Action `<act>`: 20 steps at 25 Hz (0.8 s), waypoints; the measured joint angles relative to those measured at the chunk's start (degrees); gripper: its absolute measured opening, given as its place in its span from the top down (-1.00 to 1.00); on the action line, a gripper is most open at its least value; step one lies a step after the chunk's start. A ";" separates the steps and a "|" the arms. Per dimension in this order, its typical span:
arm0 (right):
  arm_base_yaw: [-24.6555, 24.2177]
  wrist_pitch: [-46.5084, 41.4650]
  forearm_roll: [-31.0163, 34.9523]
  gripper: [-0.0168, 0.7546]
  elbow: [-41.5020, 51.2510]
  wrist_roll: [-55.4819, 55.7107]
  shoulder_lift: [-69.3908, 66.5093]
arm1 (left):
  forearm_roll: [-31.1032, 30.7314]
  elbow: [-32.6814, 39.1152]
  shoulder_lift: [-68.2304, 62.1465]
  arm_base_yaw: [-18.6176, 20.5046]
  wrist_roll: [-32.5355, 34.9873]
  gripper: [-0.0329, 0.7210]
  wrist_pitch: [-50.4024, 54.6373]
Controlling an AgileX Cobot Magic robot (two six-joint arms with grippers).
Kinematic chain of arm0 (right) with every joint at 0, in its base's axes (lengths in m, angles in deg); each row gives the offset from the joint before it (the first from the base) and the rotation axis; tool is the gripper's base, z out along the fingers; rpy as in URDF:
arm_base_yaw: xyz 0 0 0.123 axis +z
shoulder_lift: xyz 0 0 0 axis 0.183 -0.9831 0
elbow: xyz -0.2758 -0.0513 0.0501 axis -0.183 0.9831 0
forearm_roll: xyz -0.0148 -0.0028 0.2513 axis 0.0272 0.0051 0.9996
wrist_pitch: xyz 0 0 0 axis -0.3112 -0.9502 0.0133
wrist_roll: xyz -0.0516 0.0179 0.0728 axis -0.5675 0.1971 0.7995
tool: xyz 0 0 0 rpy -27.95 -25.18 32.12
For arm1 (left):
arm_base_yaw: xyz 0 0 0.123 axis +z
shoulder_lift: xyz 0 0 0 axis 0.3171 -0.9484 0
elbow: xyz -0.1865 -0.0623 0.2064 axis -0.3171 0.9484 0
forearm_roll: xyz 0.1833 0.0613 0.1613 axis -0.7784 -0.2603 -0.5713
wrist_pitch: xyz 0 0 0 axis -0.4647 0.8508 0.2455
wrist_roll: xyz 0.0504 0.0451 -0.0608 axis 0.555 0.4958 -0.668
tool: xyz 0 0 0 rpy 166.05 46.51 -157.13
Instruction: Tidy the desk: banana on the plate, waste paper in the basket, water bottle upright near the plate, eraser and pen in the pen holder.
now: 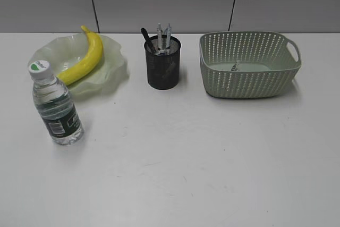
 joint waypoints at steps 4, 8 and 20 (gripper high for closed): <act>0.00 0.00 0.00 0.19 0.00 0.00 0.00 | 0.56 0.00 0.00 0.00 0.00 0.17 -0.05; 0.00 0.00 0.00 0.19 0.00 0.00 0.00 | 0.61 0.00 0.00 0.00 0.00 0.19 -0.17; -20.87 0.00 0.00 0.19 0.00 0.00 0.00 | 0.80 0.00 0.00 23.71 0.00 0.24 -0.33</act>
